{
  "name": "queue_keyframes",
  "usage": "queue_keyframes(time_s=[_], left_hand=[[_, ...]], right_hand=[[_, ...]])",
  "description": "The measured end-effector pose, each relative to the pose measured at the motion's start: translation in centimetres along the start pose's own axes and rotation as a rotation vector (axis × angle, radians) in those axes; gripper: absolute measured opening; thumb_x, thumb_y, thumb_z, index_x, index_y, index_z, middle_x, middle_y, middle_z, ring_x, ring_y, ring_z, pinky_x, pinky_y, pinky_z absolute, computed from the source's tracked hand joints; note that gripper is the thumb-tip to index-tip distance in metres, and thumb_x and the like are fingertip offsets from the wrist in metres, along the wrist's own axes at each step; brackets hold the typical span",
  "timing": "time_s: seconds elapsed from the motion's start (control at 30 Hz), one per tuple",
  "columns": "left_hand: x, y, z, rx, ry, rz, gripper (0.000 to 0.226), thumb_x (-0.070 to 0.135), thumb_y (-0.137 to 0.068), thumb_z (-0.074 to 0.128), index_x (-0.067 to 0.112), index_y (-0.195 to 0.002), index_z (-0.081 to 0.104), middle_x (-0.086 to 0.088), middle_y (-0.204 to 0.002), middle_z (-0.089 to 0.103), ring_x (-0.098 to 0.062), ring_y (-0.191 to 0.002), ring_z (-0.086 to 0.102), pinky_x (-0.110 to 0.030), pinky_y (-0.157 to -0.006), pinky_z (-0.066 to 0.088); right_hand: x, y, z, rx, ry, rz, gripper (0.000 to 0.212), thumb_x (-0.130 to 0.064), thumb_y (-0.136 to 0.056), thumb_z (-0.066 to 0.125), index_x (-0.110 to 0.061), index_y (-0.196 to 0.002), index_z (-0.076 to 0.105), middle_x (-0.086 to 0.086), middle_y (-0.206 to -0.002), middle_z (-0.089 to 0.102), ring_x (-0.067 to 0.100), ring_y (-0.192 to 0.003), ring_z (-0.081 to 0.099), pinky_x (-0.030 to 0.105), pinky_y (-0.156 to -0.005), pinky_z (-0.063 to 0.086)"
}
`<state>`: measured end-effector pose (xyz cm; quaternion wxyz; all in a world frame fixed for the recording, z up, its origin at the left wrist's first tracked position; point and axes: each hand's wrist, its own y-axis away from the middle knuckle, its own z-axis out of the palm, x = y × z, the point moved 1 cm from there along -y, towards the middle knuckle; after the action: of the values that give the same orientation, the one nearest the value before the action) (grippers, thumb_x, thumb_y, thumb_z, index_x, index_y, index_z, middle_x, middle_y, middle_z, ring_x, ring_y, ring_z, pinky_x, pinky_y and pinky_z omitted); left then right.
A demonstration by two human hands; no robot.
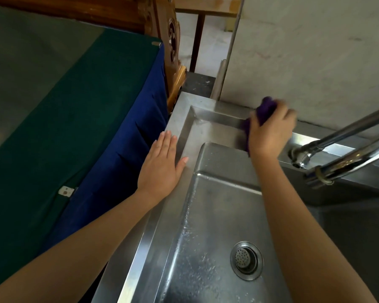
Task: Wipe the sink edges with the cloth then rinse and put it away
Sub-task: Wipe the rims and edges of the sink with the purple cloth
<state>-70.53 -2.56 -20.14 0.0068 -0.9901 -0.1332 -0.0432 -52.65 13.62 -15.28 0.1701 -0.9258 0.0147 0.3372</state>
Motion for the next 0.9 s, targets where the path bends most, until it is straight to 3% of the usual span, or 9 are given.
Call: queue_keyframes(time_s=[0.07,0.17,0.23,0.37,0.5,0.63,0.8,0.9], left_hand=[[0.0,0.0,0.0,-0.003,0.003,0.0,0.075,0.055,-0.093,0.003,0.006,-0.149,0.009,-0.011,-0.158,0.008,-0.02,-0.147,0.001,-0.035,-0.12,0.007],[0.0,0.0,-0.1,0.0,0.027,-0.007,0.075,0.056,-0.092,0.003,0.007,-0.149,0.008,-0.011,-0.159,0.007,-0.018,-0.147,-0.001,-0.034,-0.12,0.004],[0.0,0.1,-0.1,-0.005,0.043,-0.007,0.076,0.057,-0.092,0.002,0.008,-0.149,0.007,-0.01,-0.159,0.005,-0.017,-0.147,-0.003,-0.033,-0.12,0.003],[0.0,0.1,-0.2,-0.006,0.05,-0.003,0.076,0.057,-0.091,0.0,0.008,-0.149,0.005,-0.009,-0.159,0.004,-0.017,-0.146,-0.004,-0.032,-0.12,0.001],[0.0,0.1,-0.2,0.006,0.037,-0.008,0.075,0.056,-0.092,0.001,0.008,-0.149,0.006,-0.009,-0.159,0.005,-0.018,-0.147,-0.002,-0.033,-0.12,0.003],[0.2,0.1,-0.3,0.012,0.026,-0.012,0.071,0.052,-0.094,0.003,0.007,-0.148,0.011,-0.011,-0.158,0.01,-0.019,-0.147,0.002,-0.034,-0.12,0.006],[0.3,0.1,-0.4,0.047,-0.022,-0.003,0.065,0.045,-0.097,0.009,0.004,-0.146,0.021,-0.014,-0.155,0.022,-0.023,-0.146,0.014,-0.034,-0.118,0.012],[0.2,0.1,-0.5,0.048,-0.014,0.0,0.066,0.046,-0.096,0.007,0.006,-0.147,0.02,-0.012,-0.156,0.021,-0.021,-0.146,0.012,-0.033,-0.118,0.01]], right_hand=[[0.7,-0.4,-0.1,0.077,0.187,0.014,0.056,-0.039,-0.085,0.054,-0.006,-0.129,0.045,0.023,-0.121,0.049,0.04,-0.109,0.048,0.046,-0.089,0.038],[2.0,2.0,1.3,-0.15,0.327,-0.193,0.046,-0.033,-0.091,0.047,-0.005,-0.127,0.048,0.026,-0.121,0.049,0.043,-0.105,0.047,0.05,-0.09,0.041],[3.0,2.8,1.7,-0.271,0.386,-0.265,0.04,-0.032,-0.092,0.049,-0.013,-0.127,0.049,0.021,-0.125,0.046,0.042,-0.11,0.041,0.05,-0.095,0.034],[3.9,2.3,2.2,-0.234,0.413,-0.161,0.046,-0.045,-0.091,0.047,-0.023,-0.132,0.045,0.02,-0.144,0.032,0.043,-0.133,0.025,0.059,-0.109,0.013],[3.7,3.9,4.1,-0.27,0.36,-0.049,0.054,-0.043,-0.097,0.031,-0.019,-0.145,0.025,0.031,-0.15,0.018,0.045,-0.138,0.018,0.054,-0.113,0.014],[0.7,3.6,6.0,-0.273,0.281,0.024,0.053,-0.034,-0.098,0.033,-0.018,-0.147,0.02,0.029,-0.154,0.006,0.042,-0.143,0.005,0.052,-0.115,0.007],[-4.0,3.4,8.8,-0.511,0.233,-0.385,0.051,-0.037,-0.099,0.029,-0.027,-0.148,0.016,0.013,-0.158,0.001,0.03,-0.146,-0.004,0.048,-0.118,-0.002],[-4.0,2.8,8.8,-0.577,0.237,-0.53,0.051,-0.038,-0.099,0.027,-0.027,-0.148,0.015,0.01,-0.159,0.0,0.028,-0.146,-0.004,0.046,-0.118,-0.003]])
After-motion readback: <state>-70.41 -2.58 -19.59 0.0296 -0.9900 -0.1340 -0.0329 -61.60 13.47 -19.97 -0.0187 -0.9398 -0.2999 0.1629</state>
